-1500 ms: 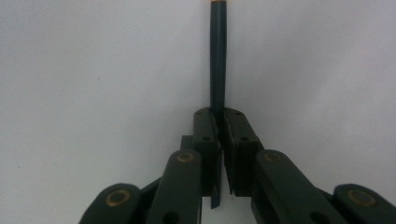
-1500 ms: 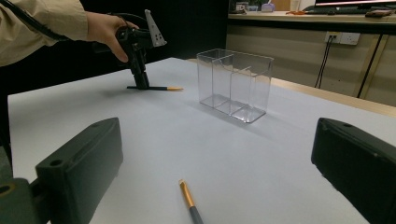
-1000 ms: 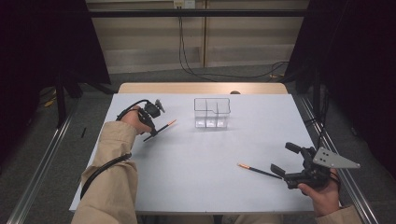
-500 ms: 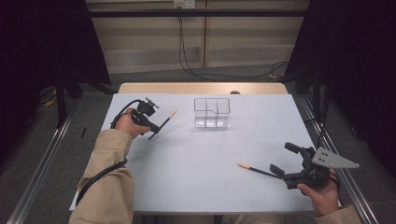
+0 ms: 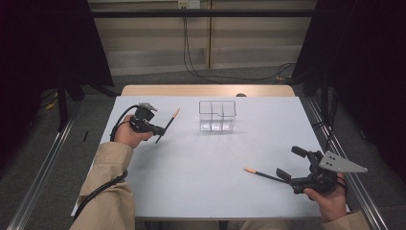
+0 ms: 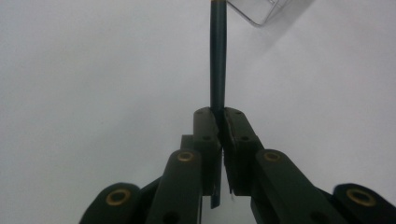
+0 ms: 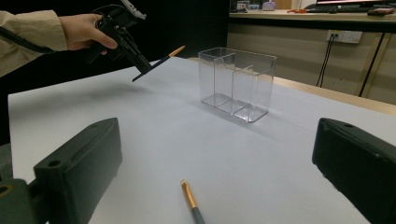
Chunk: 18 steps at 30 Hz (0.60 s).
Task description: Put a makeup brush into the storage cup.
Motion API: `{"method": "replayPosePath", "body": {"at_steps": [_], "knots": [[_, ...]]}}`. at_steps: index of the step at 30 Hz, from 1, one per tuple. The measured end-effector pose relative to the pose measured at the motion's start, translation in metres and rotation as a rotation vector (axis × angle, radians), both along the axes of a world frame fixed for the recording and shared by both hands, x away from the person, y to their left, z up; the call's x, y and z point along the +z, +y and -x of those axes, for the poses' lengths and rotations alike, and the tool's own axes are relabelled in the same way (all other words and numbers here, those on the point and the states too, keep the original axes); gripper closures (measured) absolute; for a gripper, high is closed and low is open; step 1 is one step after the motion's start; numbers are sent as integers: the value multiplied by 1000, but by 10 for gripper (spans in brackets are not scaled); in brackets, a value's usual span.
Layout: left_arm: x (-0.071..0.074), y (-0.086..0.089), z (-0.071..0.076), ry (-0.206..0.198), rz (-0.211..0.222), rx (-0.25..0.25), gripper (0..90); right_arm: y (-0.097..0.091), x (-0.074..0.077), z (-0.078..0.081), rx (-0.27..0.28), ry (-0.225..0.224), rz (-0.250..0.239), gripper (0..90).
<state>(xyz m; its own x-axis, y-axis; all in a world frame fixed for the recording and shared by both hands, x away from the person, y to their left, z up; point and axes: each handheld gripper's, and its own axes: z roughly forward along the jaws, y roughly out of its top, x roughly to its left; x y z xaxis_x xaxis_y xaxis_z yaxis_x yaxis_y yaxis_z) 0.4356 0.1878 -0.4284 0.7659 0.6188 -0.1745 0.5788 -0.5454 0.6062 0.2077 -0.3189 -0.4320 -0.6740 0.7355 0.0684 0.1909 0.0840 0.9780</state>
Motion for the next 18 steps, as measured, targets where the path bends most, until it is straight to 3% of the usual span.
{"method": "replayPosePath", "body": {"at_steps": [18], "knots": [[-2, 0, 19, -114, 246, 37, 845, 0, 0, 0, 4, 5, 4, 8]]}}
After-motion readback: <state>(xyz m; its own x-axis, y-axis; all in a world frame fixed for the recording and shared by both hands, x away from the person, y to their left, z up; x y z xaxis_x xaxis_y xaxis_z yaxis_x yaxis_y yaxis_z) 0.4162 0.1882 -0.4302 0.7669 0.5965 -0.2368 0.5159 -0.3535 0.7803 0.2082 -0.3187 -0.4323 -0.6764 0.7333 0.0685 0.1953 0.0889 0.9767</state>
